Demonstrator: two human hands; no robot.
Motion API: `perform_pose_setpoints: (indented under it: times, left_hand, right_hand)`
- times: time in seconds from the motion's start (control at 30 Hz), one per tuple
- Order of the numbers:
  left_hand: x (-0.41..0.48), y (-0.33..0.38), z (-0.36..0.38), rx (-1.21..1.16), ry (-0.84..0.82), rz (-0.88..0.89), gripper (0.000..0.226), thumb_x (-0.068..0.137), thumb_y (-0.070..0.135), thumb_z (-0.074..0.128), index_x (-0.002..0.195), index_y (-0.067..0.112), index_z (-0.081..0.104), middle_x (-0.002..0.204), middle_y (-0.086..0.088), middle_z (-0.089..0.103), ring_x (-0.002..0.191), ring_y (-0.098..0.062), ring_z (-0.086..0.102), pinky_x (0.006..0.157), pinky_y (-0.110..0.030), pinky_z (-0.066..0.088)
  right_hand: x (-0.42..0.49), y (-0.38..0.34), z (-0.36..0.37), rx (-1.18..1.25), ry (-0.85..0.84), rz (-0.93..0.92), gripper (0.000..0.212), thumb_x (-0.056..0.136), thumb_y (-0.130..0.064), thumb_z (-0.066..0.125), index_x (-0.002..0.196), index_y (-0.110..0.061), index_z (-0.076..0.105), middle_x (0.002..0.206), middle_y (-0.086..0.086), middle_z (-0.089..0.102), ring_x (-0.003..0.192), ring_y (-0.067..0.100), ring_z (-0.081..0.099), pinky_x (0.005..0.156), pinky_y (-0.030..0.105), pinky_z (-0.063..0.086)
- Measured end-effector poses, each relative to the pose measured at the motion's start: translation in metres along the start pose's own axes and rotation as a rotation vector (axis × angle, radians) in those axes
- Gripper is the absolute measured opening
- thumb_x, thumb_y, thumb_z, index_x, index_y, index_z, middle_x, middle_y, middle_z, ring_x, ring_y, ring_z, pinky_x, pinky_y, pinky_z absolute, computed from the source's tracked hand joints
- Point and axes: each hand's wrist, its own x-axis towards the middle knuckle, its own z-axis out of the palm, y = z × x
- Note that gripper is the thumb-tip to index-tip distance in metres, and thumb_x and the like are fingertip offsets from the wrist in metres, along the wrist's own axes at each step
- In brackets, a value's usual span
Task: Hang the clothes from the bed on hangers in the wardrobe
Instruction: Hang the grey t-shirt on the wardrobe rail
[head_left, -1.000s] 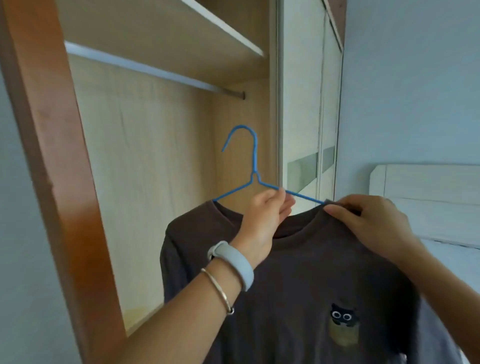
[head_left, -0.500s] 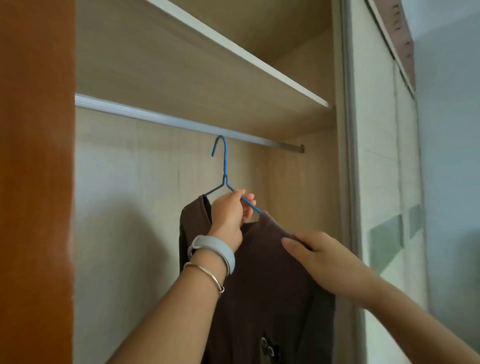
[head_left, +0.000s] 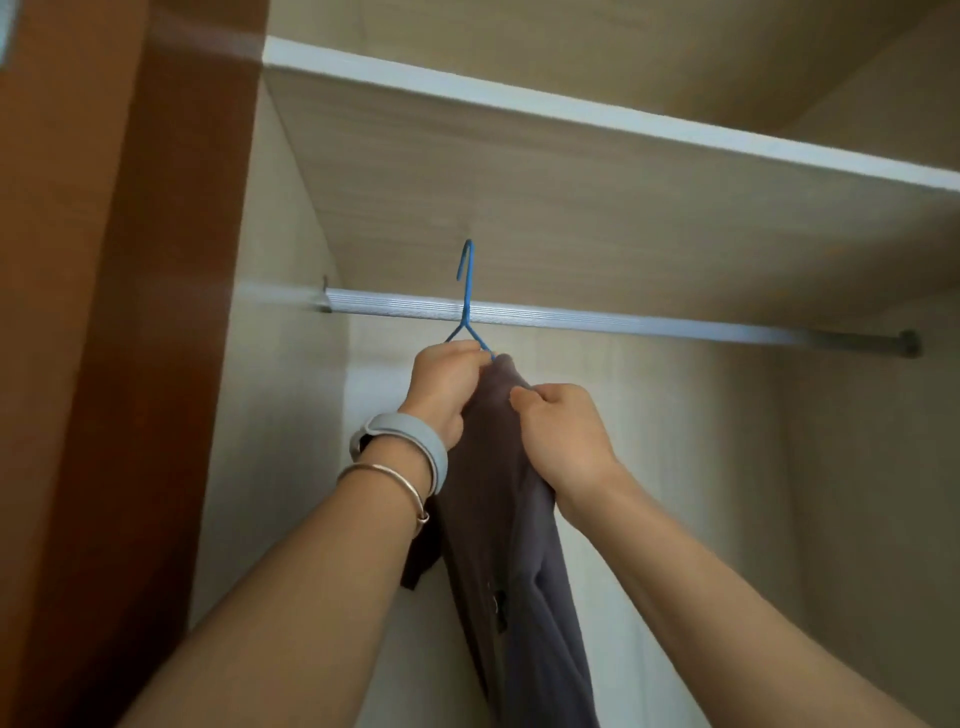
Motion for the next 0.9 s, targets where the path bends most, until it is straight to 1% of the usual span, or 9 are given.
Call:
perform_pose_setpoints:
  times: [0.17,0.27,0.33,0.43,0.53,0.63,0.77,0.83,0.9]
  left_hand:
    - [0.017,-0.01,-0.02,0.04,0.078,0.013,0.022,0.08,0.001,0.051,0.062,0.012,0.059,0.076,-0.015,0.057,0.073,-0.024,0.055,0.067,-0.031,0.045]
    - [0.017,-0.019,-0.034,-0.03,0.035,-0.082,0.016,0.082,0.007,0.049,0.074,0.007,0.062,0.064,-0.008,0.053,0.043,-0.012,0.055,0.041,-0.013,0.04]
    - [0.007,-0.029,-0.039,-0.085,0.057,-0.133,0.024,0.082,0.007,0.05,0.099,-0.002,0.066,0.061,-0.007,0.052,0.034,-0.008,0.051,0.035,-0.01,0.036]
    - [-0.015,-0.047,-0.045,-0.146,0.096,-0.129,0.024,0.082,0.012,0.057,0.102,0.008,0.07,0.072,-0.009,0.063,0.06,-0.015,0.062,0.05,-0.02,0.047]
    - [-0.047,-0.064,-0.052,-0.111,0.207,-0.009,0.025,0.087,0.012,0.052,0.104,0.016,0.07,0.104,-0.013,0.069,0.095,-0.026,0.067,0.081,-0.038,0.056]
    - [-0.097,-0.067,-0.06,0.106,0.289,0.077,0.024,0.088,0.022,0.054,0.109,0.021,0.067,0.112,-0.005,0.068,0.103,-0.02,0.064,0.094,-0.041,0.051]
    - [-0.142,-0.066,-0.068,0.59,0.148,0.083,0.054,0.077,0.042,0.063,0.127,0.024,0.053,0.123,0.005,0.062,0.111,-0.009,0.059,0.099,-0.03,0.048]
    - [-0.15,-0.069,-0.071,0.749,0.098,0.075,0.058,0.078,0.04,0.065,0.131,0.025,0.046,0.125,0.007,0.06,0.107,-0.006,0.058,0.089,-0.018,0.049]
    - [-0.157,-0.078,-0.075,0.881,0.084,0.09,0.057,0.079,0.034,0.065,0.131,0.024,0.044,0.12,0.007,0.061,0.096,-0.002,0.055,0.07,-0.001,0.045]
  right_hand:
    - [0.02,-0.004,0.031,-0.004,-0.049,0.046,0.04,0.092,-0.025,0.04,0.055,-0.014,0.038,0.057,0.002,0.041,0.051,0.018,0.038,0.047,0.026,0.027]
    - [0.017,-0.001,0.043,-0.025,-0.125,0.066,0.038,0.093,-0.031,0.038,0.061,-0.012,0.042,0.061,0.002,0.044,0.055,0.019,0.042,0.047,0.026,0.029]
    - [0.012,0.002,0.047,-0.01,-0.194,0.098,0.032,0.094,-0.03,0.038,0.074,-0.008,0.05,0.068,0.003,0.048,0.059,0.019,0.046,0.048,0.026,0.031]
    - [0.002,0.005,0.047,0.045,-0.282,0.138,0.025,0.095,-0.023,0.036,0.087,-0.008,0.053,0.067,0.003,0.05,0.058,0.015,0.047,0.049,0.024,0.032]
    - [-0.001,0.001,0.044,0.041,-0.394,0.131,0.024,0.096,-0.02,0.032,0.087,-0.011,0.052,0.066,0.002,0.051,0.058,0.013,0.049,0.049,0.022,0.037]
    - [-0.001,-0.005,0.044,0.097,-0.478,0.158,0.019,0.092,-0.014,0.035,0.087,-0.011,0.053,0.074,0.006,0.057,0.062,0.016,0.055,0.053,0.023,0.044]
    - [-0.006,-0.002,0.051,0.151,-0.545,0.156,0.033,0.09,-0.018,0.042,0.12,-0.007,0.05,0.111,0.016,0.061,0.101,0.029,0.06,0.081,0.036,0.05]
    - [-0.014,0.0,0.054,0.176,-0.591,0.154,0.036,0.088,-0.02,0.047,0.122,-0.008,0.048,0.11,0.014,0.06,0.098,0.025,0.059,0.08,0.034,0.049]
    - [-0.023,0.003,0.055,0.197,-0.627,0.137,0.035,0.087,-0.021,0.051,0.119,-0.007,0.049,0.096,0.01,0.055,0.082,0.019,0.056,0.067,0.028,0.046]
